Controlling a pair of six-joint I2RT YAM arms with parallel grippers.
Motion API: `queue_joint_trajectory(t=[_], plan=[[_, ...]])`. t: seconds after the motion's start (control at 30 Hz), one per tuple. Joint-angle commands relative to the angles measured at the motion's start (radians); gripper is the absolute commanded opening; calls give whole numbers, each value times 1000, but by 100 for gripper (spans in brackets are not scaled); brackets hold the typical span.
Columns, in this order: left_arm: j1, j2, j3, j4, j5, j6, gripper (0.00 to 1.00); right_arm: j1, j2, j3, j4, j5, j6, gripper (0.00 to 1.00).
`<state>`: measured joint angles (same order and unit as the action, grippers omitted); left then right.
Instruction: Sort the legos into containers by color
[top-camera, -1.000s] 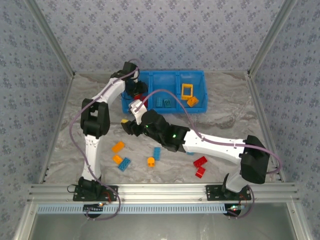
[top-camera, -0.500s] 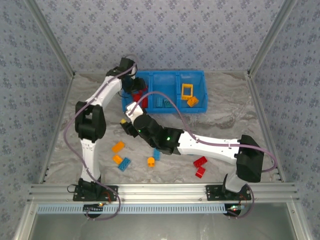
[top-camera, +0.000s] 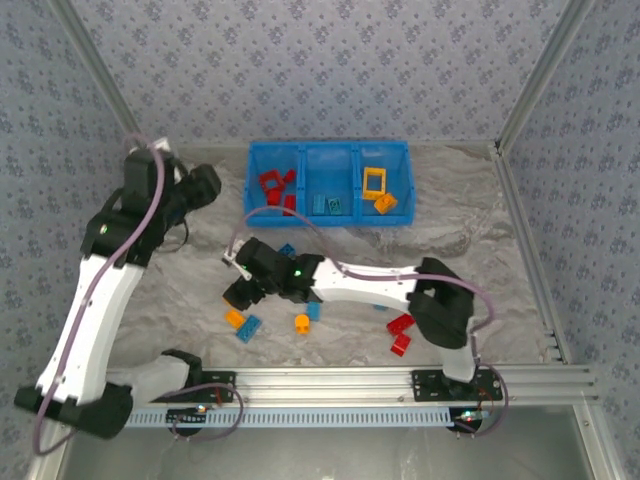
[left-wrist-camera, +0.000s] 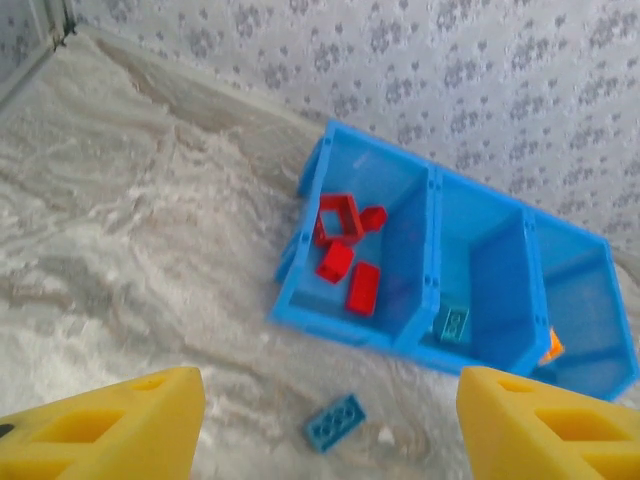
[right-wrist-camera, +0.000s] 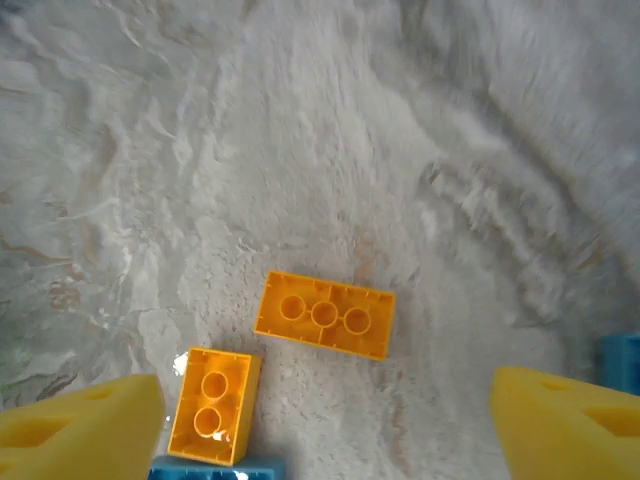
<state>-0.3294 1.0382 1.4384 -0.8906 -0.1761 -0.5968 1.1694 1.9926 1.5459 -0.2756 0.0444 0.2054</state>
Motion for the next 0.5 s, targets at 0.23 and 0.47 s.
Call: queue_joint_trajectory(t=[0.23, 0.47], plan=[[-8, -188, -77, -209, 99, -49, 71, 18, 243, 299, -273, 20, 146, 100], [-8, -200, -72, -231, 105, -63, 71, 18, 371, 429, -320, 36, 147, 100]])
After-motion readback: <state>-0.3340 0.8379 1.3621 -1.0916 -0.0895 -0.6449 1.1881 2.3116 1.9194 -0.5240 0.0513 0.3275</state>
